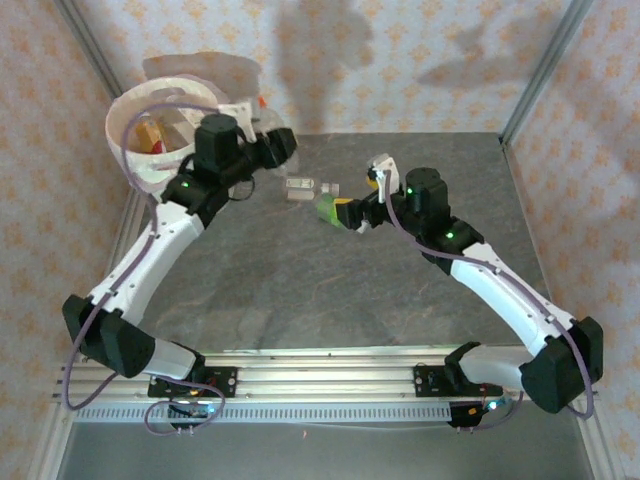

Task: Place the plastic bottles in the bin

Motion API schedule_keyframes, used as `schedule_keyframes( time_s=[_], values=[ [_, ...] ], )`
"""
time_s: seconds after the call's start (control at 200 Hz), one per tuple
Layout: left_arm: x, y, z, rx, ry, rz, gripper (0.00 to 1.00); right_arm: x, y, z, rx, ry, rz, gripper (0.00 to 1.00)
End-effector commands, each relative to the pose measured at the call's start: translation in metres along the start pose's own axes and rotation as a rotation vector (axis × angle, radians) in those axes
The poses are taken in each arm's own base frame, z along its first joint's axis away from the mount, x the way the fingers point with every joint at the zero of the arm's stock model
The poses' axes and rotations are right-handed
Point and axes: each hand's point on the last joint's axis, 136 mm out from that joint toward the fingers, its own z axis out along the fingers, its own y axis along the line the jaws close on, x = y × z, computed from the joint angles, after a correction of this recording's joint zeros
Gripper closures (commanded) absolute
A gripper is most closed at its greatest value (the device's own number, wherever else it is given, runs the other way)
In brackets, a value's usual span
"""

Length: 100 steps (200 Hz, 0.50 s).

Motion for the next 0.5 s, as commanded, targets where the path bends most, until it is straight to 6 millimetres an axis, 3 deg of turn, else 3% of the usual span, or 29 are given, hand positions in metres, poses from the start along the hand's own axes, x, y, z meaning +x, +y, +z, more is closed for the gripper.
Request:
schedule_keyframes(
  time_s=[0.0, 0.12, 0.25, 0.495],
  values=[
    [-0.052, 0.047, -0.049, -0.373, -0.131, 0.156, 0.43, 0.000, -0.033, -0.011, 0.209, -0.024, 0.017, 0.01],
    [-0.094, 0.080, -0.071, -0.581, -0.232, 0.190, 0.43, 0.002, -0.049, -0.016, 0.307, -0.028, 0.051, 0.01],
    [-0.129, 0.106, -0.075, -0.736, -0.305, 0.278, 0.43, 0.001, -0.058, -0.019, 0.357, -0.037, 0.075, 0.01],
    [-0.162, 0.167, -0.070, -0.895, -0.303, 0.307, 0.43, 0.003, -0.058, -0.023, 0.366, -0.023, 0.087, 0.01]
  ],
)
